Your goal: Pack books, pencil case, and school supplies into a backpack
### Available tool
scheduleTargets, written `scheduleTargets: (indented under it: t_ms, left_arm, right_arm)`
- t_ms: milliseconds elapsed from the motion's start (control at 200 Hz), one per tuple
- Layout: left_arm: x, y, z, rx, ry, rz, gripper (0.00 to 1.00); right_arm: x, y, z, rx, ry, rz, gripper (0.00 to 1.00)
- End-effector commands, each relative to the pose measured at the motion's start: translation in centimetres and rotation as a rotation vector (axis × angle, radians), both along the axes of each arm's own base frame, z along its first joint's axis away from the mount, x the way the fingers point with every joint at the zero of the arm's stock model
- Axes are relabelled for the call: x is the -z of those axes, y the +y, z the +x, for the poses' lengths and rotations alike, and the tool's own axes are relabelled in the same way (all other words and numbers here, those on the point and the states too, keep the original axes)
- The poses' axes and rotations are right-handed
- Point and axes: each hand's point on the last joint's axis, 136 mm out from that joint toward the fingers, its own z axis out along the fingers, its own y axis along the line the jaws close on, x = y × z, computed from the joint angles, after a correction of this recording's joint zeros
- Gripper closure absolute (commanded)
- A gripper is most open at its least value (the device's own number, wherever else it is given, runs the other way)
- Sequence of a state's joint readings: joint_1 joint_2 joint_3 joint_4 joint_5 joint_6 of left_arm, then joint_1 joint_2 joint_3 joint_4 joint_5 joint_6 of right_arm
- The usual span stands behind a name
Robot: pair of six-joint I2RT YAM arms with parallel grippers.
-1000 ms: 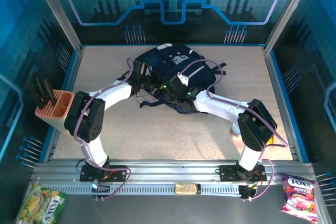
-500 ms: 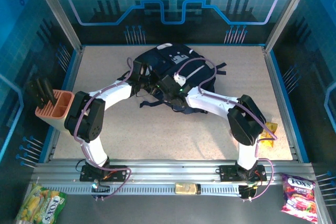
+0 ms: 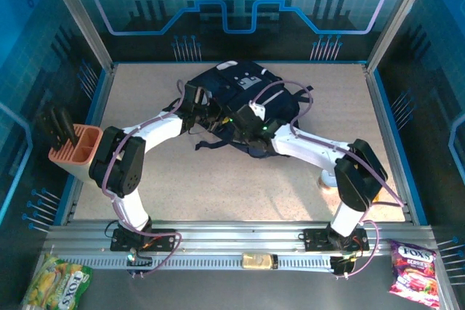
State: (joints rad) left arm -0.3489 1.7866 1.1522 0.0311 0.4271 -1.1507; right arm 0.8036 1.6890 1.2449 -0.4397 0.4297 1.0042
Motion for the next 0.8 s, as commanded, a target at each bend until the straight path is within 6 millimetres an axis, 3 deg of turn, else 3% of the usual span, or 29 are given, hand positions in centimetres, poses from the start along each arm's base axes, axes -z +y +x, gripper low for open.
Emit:
scheduleTargets:
  t_ms: [0,220,410,590,720,795]
  left_arm:
    - [-1.3,0.7,-0.3,0.020,-0.039,0.003,1.00]
    - [-0.8,0.6,-0.1,0.025,-0.028,0.008,1.00]
    - [-0.8,0.5,0.1,0.050,-0.046,0.023,1.00]
    - [-1.8,1.5,0.1,0.064,-0.107,0.059,1.00]
    - [-2.2,3.8,-0.4,0.044,-0.140,0.110,0.79]
    - [-2.5,5.5,-0.9,0.017,-0.167,0.136,0.71]
  right_arm:
    - [0.0,-3.6,-1.1,0.038,0.003,-0.074,0.96]
    - [1.8,-9.0,-2.0,0.112,0.004,-0.173,0.96]
    - [1.3,-10.4,0.7,-0.006,-0.036,-0.221,0.97]
    - [-0.2,-6.4,2.8,-0.323,-0.106,-0.240,1.00]
    - [-1.3,-2.0,2.5,-0.536,-0.172,-0.200,1.00]
    - [-1.9,0.5,2.0,-0.627,-0.204,-0.159,1.00]
